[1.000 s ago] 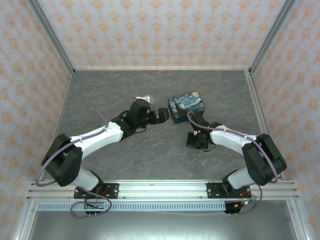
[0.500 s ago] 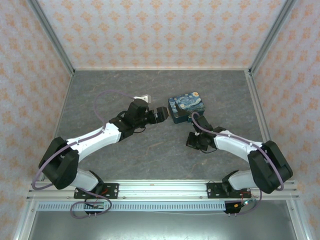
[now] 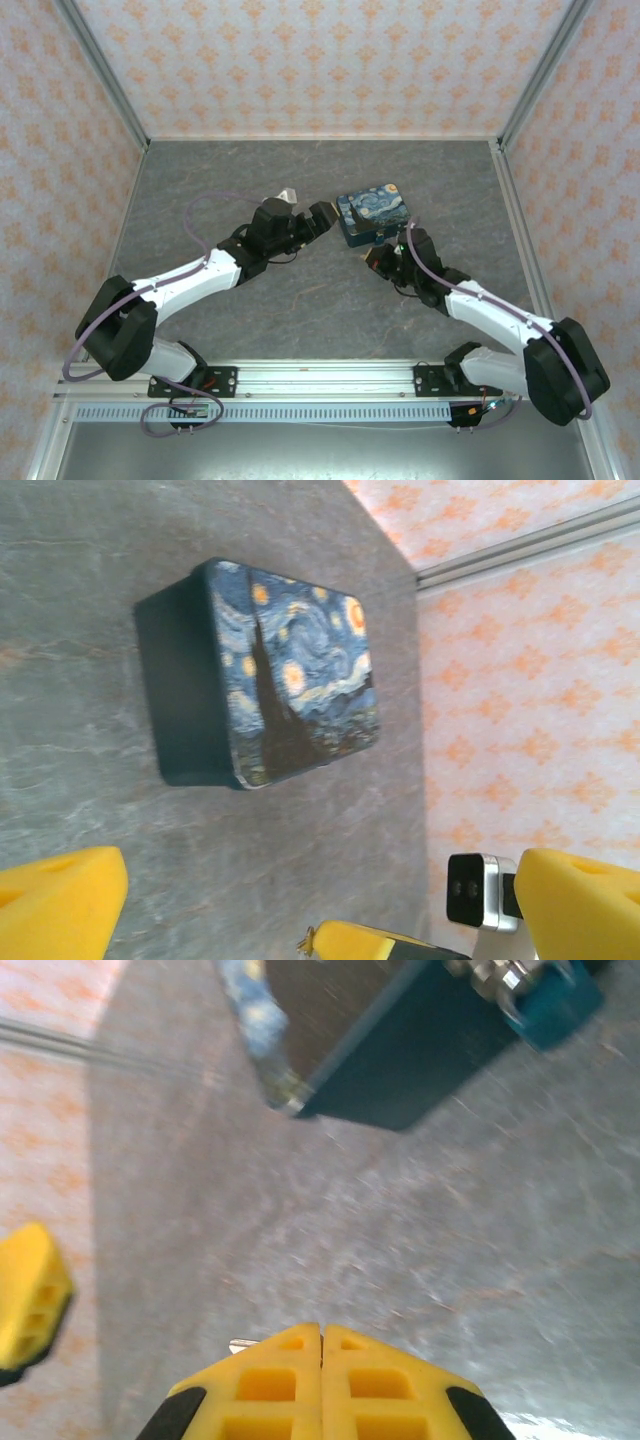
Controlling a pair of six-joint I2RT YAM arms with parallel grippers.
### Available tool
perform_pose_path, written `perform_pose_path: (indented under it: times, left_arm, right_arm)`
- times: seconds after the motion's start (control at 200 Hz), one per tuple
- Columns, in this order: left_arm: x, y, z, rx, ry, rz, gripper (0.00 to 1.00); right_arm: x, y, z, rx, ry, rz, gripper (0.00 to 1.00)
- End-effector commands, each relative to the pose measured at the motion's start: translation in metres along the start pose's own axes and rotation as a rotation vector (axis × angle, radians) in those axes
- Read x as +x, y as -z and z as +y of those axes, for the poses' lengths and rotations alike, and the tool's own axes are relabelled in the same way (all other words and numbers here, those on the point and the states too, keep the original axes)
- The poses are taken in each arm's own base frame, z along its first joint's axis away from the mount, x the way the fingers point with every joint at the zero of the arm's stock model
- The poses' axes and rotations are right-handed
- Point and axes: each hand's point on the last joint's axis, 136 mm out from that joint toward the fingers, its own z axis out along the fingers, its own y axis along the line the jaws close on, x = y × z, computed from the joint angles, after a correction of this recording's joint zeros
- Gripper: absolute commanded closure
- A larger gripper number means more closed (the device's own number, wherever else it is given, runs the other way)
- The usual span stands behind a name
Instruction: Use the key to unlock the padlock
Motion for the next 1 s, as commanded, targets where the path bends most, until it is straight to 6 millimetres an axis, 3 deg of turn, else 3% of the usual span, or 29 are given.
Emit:
perform_pose_path:
  times: [0.0, 0.2, 0.485, 0.991]
  left_arm:
    - [-0.009, 0.011, -0.037, 0.125, 0.054, -0.023, 0.00]
    - [-0.011, 0.020, -0.056, 0.173, 0.032, -0.024, 0.09]
    - [0.006, 0.017, -0.092, 0.243, -0.033, 0.019, 0.21]
    - [0.030, -0.013, -0.098, 0.266, -0.012, 0.098, 0.41]
  right_arm:
    - [-0.024, 0.010, 0.031, -0.121, -0.024, -0.123, 1.00]
    - [-0.045, 0.027, 0.062, -0.240, -0.051, -0.214, 1.00]
    - [-0.053, 0.037, 0.092, -0.329, -0.069, -0.216, 1.00]
    - [-0.055, 0.043, 0.108, -0.389, -0.085, -0.198, 1.00]
